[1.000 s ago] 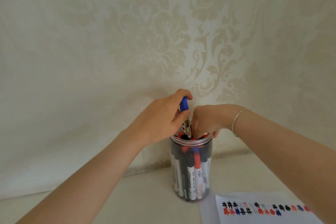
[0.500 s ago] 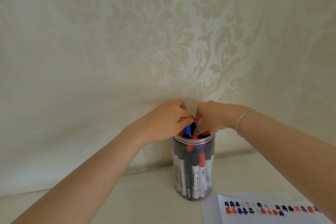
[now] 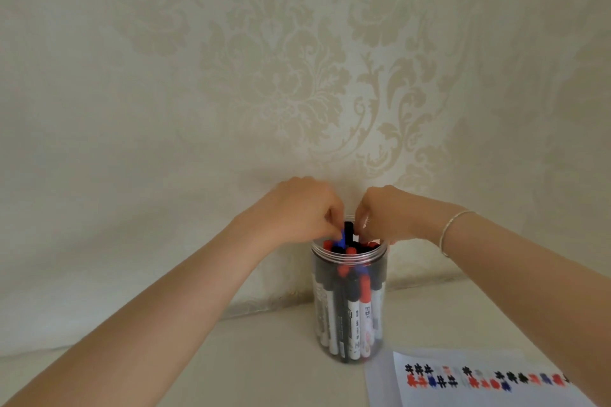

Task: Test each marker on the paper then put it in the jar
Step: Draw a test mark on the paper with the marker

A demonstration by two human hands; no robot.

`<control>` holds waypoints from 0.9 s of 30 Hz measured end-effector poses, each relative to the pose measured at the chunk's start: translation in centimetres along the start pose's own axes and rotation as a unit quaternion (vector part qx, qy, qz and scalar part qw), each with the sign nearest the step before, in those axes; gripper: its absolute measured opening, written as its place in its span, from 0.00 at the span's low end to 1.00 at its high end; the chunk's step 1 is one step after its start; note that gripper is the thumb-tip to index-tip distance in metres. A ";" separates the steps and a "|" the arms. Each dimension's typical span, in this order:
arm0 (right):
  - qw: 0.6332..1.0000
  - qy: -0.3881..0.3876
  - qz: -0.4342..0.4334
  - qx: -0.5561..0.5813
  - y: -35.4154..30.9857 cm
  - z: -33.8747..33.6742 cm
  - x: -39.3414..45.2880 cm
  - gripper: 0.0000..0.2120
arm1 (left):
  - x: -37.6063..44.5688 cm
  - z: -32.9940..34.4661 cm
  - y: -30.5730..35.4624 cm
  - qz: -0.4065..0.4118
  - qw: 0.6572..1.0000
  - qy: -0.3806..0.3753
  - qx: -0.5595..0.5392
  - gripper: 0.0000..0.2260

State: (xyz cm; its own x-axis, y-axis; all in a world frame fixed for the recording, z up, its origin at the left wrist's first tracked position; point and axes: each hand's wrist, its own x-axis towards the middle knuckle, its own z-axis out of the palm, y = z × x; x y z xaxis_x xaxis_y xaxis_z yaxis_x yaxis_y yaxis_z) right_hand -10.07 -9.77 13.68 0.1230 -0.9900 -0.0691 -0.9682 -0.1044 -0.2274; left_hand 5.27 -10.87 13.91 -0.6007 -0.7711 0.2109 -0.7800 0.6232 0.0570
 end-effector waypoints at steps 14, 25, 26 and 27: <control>0.991 0.103 -0.005 0.090 1.0 1.5 0.0 0.12 | 0.9 0.8 1.0 -0.005 0.996 -0.080 0.033 0.14; 0.985 0.117 0.020 0.125 0.9 1.3 -1.0 0.12 | 2.3 0.6 3.5 -0.049 0.994 -0.041 0.090 0.07; 0.972 0.140 0.008 0.189 1.3 0.9 -1.8 0.09 | 2.1 0.1 4.0 -0.054 0.995 0.006 0.084 0.08; 0.949 0.178 -0.003 0.262 1.8 0.5 -2.7 0.07 | 1.8 -0.3 4.7 -0.055 0.993 0.074 0.070 0.09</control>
State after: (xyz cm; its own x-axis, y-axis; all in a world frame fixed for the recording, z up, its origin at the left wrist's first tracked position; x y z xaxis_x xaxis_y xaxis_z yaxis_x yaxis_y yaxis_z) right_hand -12.06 -7.29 12.94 -0.0430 -0.9688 0.2442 -0.7157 -0.1407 -0.6841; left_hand 0.55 -9.32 14.86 -0.4867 -0.7990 0.3533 -0.8623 0.5042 -0.0474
